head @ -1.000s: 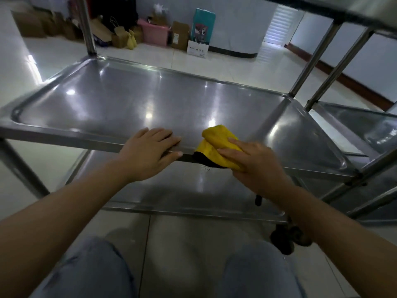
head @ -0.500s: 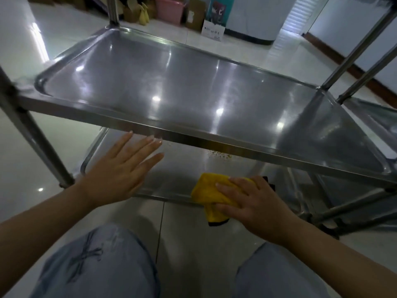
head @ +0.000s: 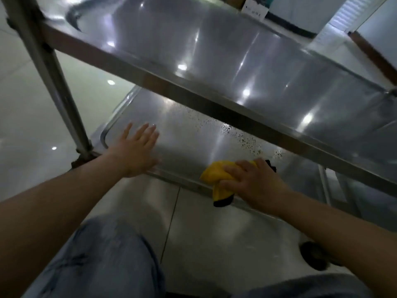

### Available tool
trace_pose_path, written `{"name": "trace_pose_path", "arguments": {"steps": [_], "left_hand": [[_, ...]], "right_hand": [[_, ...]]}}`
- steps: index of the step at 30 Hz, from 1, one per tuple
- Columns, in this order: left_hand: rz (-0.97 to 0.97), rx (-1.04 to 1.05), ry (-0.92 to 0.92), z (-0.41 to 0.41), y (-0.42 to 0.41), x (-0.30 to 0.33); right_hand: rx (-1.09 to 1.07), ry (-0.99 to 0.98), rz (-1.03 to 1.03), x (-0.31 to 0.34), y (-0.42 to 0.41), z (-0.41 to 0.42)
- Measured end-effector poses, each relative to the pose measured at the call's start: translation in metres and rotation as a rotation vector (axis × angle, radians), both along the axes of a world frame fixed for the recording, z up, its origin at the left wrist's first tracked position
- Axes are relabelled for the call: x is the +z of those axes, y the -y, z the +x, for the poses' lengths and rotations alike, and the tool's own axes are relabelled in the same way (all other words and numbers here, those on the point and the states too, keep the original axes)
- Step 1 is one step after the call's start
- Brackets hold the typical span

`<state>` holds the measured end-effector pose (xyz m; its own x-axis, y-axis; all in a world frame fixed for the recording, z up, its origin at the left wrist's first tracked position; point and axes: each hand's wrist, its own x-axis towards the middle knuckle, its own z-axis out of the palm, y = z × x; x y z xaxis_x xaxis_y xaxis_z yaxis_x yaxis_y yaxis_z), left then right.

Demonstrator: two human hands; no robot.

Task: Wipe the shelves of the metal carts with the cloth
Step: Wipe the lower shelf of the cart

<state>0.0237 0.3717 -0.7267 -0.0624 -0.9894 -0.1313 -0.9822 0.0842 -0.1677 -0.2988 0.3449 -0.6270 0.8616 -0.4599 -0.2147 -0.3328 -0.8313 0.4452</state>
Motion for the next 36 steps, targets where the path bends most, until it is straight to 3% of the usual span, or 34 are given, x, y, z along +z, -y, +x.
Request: {"name": "trace_pose_path", "arguments": {"steps": [3,6,11,17,19,23,27,32,36], "left_hand": [[0.126,0.202,-0.125,0.001,0.012,-0.027],[0.219,0.348,-0.212,0.004,0.013,-0.049],[0.180,0.423,-0.321,0.004,0.014,-0.072],[0.225,0.411,-0.367,0.008,0.008,-0.067],[0.243,0.413,-0.378,0.004,0.009,-0.062],[0.254,0.436,-0.379,0.005,0.010,-0.063],[0.168,0.493,-0.401,0.002,0.009,-0.068],[0.092,0.547,-0.441,-0.003,0.006,-0.070],[0.058,0.628,-0.422,0.001,0.002,-0.064]], "right_hand": [[-0.123,0.033,-0.038,-0.021,0.013,0.013],[-0.300,0.157,0.076,-0.053,0.027,0.030],[-0.481,0.447,0.244,-0.110,0.038,0.066],[-0.446,0.270,0.578,-0.145,0.049,0.051],[-0.513,0.248,0.597,-0.142,0.069,0.054],[-0.778,0.384,0.484,-0.157,0.090,0.122],[-0.625,0.412,0.521,-0.165,0.090,0.177],[-0.400,0.386,0.555,-0.150,0.098,0.139],[-0.596,0.372,0.527,-0.145,0.083,0.068]]}}
